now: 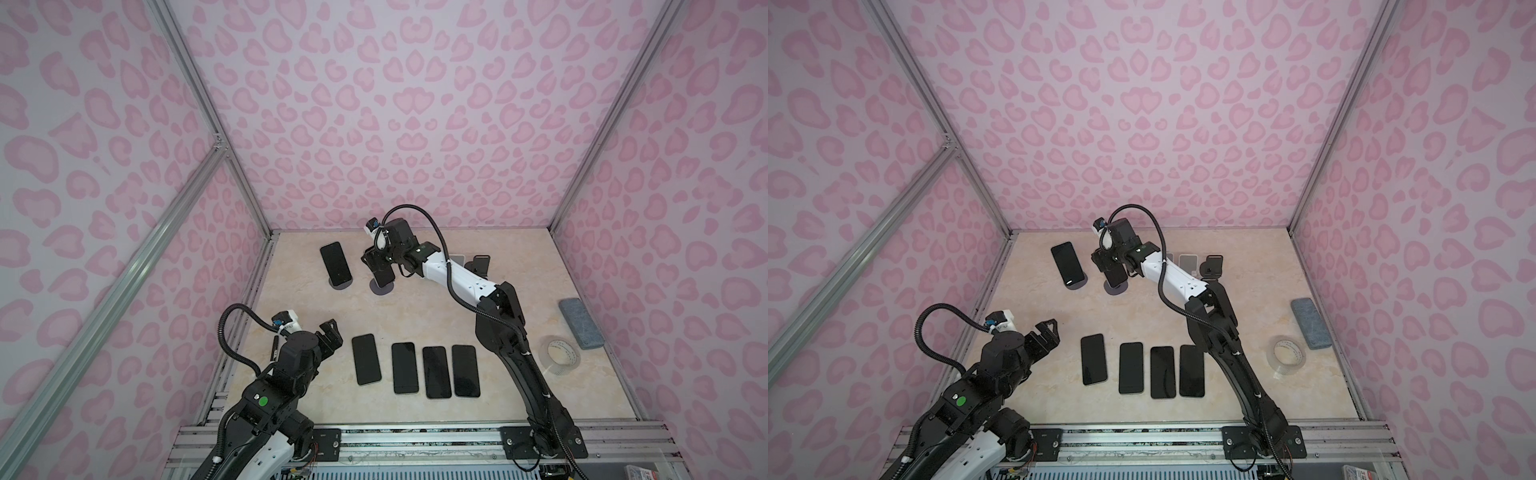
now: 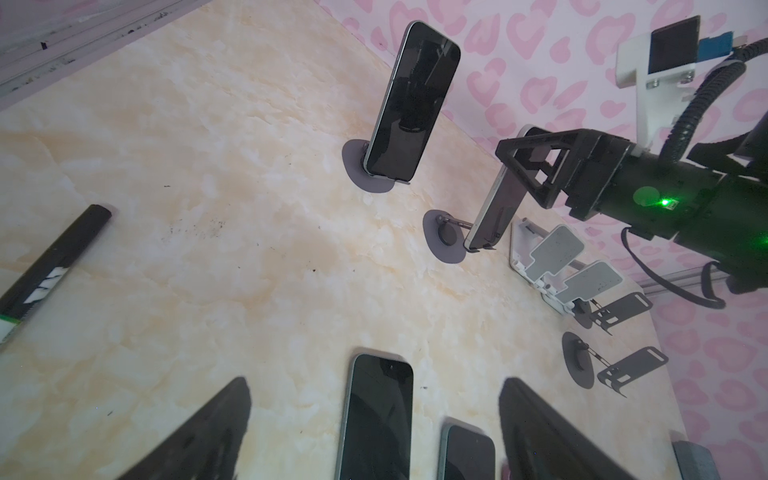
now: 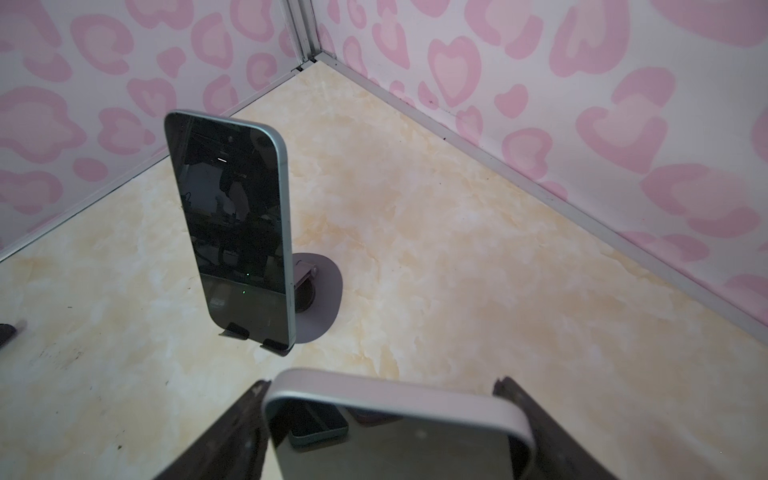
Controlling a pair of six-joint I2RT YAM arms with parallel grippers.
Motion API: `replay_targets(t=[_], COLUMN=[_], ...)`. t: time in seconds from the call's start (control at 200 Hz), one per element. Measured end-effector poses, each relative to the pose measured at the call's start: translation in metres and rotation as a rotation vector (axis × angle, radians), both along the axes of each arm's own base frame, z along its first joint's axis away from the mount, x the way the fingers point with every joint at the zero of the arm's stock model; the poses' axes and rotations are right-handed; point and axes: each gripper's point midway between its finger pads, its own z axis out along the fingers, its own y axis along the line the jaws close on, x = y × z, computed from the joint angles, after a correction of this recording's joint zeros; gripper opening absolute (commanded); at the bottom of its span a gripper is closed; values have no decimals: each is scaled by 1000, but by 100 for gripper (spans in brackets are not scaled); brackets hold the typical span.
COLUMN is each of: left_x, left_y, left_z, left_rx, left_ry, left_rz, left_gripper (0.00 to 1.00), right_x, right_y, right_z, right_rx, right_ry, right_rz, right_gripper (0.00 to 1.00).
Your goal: Remove the phone from the phone stand
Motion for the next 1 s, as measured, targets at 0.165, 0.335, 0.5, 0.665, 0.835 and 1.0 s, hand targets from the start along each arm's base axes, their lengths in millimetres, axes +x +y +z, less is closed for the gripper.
replay_targets(t=[0.165,0.335,0.5,0.665,0.835,1.0], left_x=[0,-1,-2,-1,-2,-6], left_y=[0,1,1,0,-4,-5], left_z=[0,4,7,20,32,38], left_rx=[3,1,6,7,7,-17], left_ry=[-1,-18,-32,-57,-81,-106], left_rz=[-2,-6,-12,-28,-57,-71], left_gripper=[96,96,96,96,95,95], right_x=[0,2,-4,-12,-23,-36], right_y=[-2,-12,-14,-10,-14,-34], right_z=[-5,-3,14,47,73,79], right_rx=[-3,-8,8,56,79,66], right_ry=[8,0,-13,-42,-70,-78], right_rz=[-31,-68,-89,-97,-114,-165], right_gripper=[71,67,66,66,66,65])
